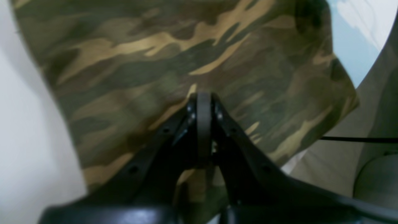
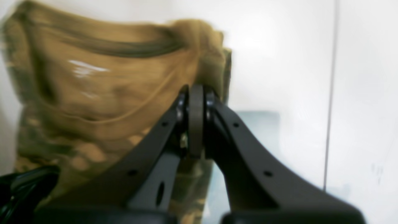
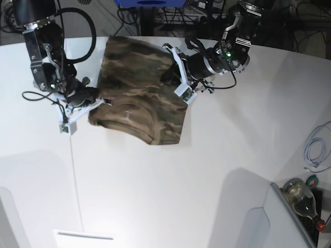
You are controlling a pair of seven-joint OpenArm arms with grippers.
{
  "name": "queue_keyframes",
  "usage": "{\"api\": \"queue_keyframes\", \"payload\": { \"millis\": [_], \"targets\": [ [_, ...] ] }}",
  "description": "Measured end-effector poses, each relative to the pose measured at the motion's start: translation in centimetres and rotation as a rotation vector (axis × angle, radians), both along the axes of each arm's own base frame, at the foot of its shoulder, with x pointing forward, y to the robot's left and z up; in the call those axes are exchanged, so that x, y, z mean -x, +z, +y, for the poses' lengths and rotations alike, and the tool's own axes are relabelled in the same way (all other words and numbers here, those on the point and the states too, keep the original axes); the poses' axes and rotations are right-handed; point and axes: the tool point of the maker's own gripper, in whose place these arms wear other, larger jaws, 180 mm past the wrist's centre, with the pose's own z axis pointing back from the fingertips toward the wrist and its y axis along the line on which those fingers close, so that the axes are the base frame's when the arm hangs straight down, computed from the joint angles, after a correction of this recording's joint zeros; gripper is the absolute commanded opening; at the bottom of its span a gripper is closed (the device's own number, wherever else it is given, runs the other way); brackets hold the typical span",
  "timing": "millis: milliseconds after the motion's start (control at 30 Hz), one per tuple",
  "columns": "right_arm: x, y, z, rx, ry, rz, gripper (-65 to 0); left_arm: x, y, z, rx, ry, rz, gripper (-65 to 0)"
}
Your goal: Layout the t-shirt on the table in an organized manner, then fold the t-shirt properly
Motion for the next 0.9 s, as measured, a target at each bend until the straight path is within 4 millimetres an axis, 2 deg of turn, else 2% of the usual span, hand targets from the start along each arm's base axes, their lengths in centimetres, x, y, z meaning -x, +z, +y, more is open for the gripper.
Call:
{"api": "queue_keyframes", "payload": {
  "millis": [100, 200, 367, 500, 600, 700, 800, 900],
  "targets": [
    [-0.5, -0.5, -0.4, 0.01, -0.007, 0.011, -64.8, 0.4, -0.7, 0.1, -0.002, 0.001, 0.021, -65.0],
    [-0.7, -0.3, -0.3, 0.009, -0.006, 0.002, -64.8, 0.4, -0.3, -0.1, 0.033, 0.016, -0.003, -65.0],
    [-0.8, -0.1, -0.2, 0.008, -0.001, -0.003, -64.8, 2.2, -0.5, -0.5, 0.067, 0.031, 0.015, -65.0],
    [-1.8, 2.0, 0.3, 0.002, 0.015, -0.065, -64.8, 2.5, -0.2, -1.1, 0.076, 0.027, 0.017, -65.0],
    [-2.9, 4.3, 0.3, 0.003, 0.033, -0.135, -64.8, 2.1, 0.9, -1.6, 0.095, 0.03, -0.012, -65.0],
    [-2.2, 6.0, 0.4, 0.004, 0.042, -0.181, -65.0, 1.9, 2.1, -1.5, 0.094, 0.022, -0.048, -65.0],
    [0.2, 6.8, 0.8, -0.016, 0.064, -0.179, -65.0, 0.9, 4.0, 0.1, 0.089, 0.06, -0.109, -65.0],
    [2.0, 8.0, -1.1, 0.01, 0.035, -0.201, -65.0, 0.0, 5.7, 3.7, 0.052, 0.152, -0.166, -65.0]
  ]
}}
